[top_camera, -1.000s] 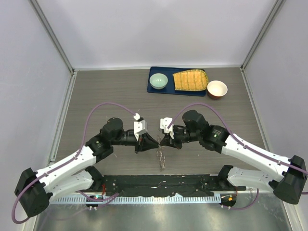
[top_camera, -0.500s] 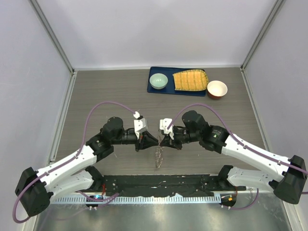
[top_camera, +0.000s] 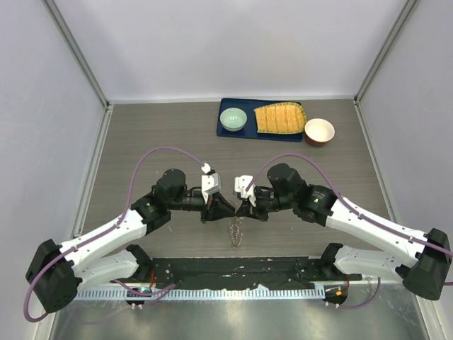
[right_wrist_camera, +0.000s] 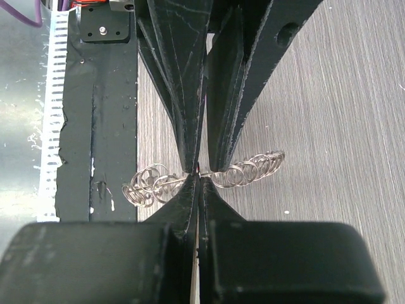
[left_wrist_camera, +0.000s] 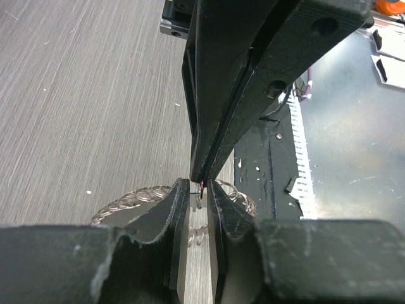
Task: Put the keys on the keyring
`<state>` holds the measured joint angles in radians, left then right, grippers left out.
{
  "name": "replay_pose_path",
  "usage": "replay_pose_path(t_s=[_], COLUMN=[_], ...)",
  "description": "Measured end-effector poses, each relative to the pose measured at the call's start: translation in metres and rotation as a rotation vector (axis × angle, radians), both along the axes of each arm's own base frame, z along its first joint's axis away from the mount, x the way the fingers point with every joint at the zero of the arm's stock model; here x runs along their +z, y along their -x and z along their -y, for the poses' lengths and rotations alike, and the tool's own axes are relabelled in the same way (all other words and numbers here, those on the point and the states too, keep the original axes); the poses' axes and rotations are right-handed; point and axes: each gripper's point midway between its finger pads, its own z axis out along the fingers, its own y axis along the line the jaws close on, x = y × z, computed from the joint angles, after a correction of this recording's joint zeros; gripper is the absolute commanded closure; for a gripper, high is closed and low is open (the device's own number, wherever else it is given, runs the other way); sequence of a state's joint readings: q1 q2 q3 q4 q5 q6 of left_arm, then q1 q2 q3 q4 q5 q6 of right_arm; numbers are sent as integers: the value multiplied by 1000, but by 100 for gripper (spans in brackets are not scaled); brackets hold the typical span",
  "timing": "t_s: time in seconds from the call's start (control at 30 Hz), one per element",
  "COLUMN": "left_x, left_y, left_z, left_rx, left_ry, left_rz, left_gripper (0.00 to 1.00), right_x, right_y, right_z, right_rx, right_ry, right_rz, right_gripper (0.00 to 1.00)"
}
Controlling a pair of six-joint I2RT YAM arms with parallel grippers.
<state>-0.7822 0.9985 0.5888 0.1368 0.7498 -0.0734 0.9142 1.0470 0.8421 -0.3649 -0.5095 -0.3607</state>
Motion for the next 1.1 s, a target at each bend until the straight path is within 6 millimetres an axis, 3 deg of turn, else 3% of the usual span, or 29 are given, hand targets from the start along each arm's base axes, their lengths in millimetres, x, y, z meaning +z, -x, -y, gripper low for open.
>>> replay_pose_path(t_s=[0.4, 0.5, 0.63, 0.83, 0.93, 1.1], left_x=[-2, -2, -5, -7, -5, 0], left_y=[-1, -2, -2, -3, -4, -6], left_z=[2, 2, 1, -2, -2, -2], left_rx=[-7, -7, 0, 21, 26, 44], left_ry=[-18, -25, -41, -52, -49, -26], left_rz=[-22, -26, -39, -41, -37, -18], left_gripper=[79, 75, 73, 78, 73, 73], right_x=[-1, 0, 4, 15, 18, 19], right_y=[-1, -2, -5, -9, -10, -11], right_z=[2, 3, 2, 2, 0, 0], right_rx=[-9, -16, -31, -49, -51, -52], right_ry=[8, 8, -4, -40, -50, -54], right_rz=[1, 6, 24, 58, 64, 65], right_gripper=[99, 99, 99, 99, 99, 99])
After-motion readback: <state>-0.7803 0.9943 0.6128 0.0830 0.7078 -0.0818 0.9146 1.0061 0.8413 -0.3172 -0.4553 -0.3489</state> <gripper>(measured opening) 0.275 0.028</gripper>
